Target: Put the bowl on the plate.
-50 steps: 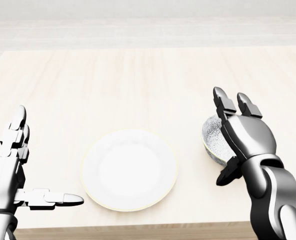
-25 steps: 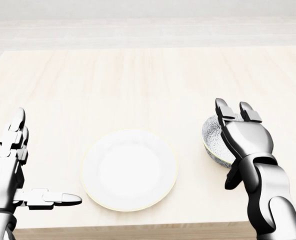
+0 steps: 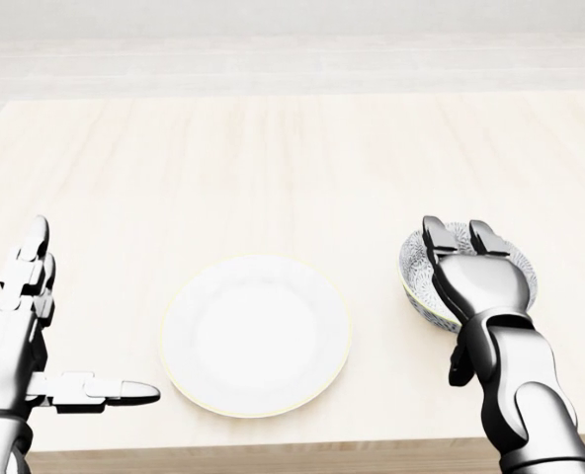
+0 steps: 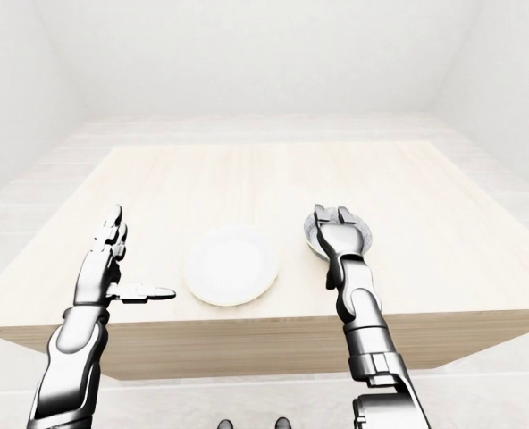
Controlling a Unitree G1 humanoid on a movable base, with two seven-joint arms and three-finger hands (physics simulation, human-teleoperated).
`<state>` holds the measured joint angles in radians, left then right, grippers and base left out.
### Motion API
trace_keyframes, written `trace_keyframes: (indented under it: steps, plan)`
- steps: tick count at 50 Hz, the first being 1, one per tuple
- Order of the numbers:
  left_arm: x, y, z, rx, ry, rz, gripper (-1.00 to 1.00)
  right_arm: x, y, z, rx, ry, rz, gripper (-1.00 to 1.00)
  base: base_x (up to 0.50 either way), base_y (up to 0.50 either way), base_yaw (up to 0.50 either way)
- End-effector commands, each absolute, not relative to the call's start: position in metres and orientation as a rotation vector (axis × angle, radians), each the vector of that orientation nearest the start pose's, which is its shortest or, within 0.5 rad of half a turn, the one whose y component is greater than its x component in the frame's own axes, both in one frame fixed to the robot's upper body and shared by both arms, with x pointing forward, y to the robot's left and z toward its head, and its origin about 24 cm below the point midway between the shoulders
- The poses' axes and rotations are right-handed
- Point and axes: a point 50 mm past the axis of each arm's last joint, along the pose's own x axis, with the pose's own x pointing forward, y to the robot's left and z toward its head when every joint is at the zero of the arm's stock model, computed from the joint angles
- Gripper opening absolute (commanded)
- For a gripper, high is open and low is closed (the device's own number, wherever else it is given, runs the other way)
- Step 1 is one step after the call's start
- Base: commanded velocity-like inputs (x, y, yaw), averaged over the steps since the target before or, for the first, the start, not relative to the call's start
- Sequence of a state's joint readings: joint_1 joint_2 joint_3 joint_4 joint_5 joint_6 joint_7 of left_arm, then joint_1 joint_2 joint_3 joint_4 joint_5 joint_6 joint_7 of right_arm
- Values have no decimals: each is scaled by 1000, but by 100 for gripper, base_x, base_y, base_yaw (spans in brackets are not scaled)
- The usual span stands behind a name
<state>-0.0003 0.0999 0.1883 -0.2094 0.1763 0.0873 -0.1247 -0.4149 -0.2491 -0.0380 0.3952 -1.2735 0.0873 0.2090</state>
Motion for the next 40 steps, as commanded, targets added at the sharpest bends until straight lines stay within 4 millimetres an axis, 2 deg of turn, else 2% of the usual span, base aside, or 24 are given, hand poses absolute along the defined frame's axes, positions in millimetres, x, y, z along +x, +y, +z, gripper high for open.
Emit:
trace_keyframes:
  steps: [1, 15, 40]
  plan:
    - [248, 206, 89, 293, -109, 87, 100, 331, -204, 60, -1509, 243, 77, 100, 0, 0, 0]
    - [247, 207, 93, 298, -124, 96, 100, 328, -214, 52, -1528, 279, 66, 100, 0, 0, 0]
    - [247, 209, 97, 298, -139, 101, 100, 322, -221, 34, -1572, 361, 118, 100, 0, 0, 0]
